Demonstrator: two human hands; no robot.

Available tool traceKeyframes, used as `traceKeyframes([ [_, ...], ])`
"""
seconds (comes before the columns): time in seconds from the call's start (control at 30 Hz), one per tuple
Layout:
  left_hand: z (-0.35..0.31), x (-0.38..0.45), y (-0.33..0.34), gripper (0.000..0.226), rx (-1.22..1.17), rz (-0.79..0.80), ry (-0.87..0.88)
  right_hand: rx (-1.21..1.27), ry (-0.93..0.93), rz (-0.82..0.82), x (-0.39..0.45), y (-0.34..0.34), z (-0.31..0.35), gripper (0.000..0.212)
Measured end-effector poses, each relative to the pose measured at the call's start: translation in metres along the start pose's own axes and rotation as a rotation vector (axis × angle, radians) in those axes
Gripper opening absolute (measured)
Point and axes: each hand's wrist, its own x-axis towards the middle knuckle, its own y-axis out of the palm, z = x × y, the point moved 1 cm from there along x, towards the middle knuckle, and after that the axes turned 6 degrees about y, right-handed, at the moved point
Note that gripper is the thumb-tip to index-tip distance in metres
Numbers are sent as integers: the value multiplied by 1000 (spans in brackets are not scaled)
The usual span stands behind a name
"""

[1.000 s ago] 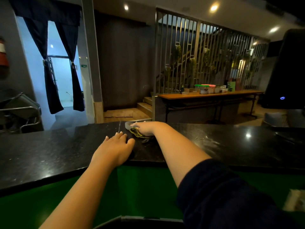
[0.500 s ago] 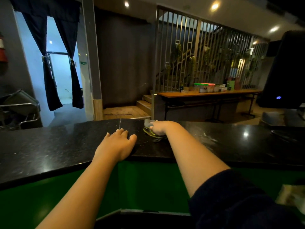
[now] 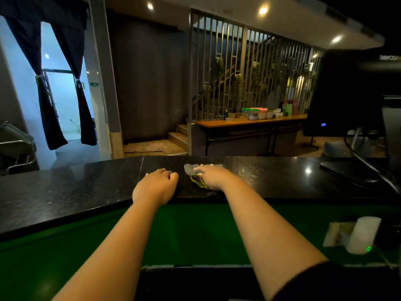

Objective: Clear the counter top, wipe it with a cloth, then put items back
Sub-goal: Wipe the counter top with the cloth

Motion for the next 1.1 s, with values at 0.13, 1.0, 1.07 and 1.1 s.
traceKeyframes([
  [0.13, -1, -5, -4, 52, -43, -39, 13, 61, -139, -22, -23, 6, 14, 46],
  [1.0, -23, 21, 16, 51, 99, 34, 84, -37, 29, 56, 7, -13, -32, 53],
  [1.07, -23, 23, 16, 52, 121, 61, 79, 4, 36, 45, -2, -8, -45, 51],
  [1.1, -21, 25, 16, 54, 129, 84, 68, -6, 73, 29, 2, -6, -53, 52],
])
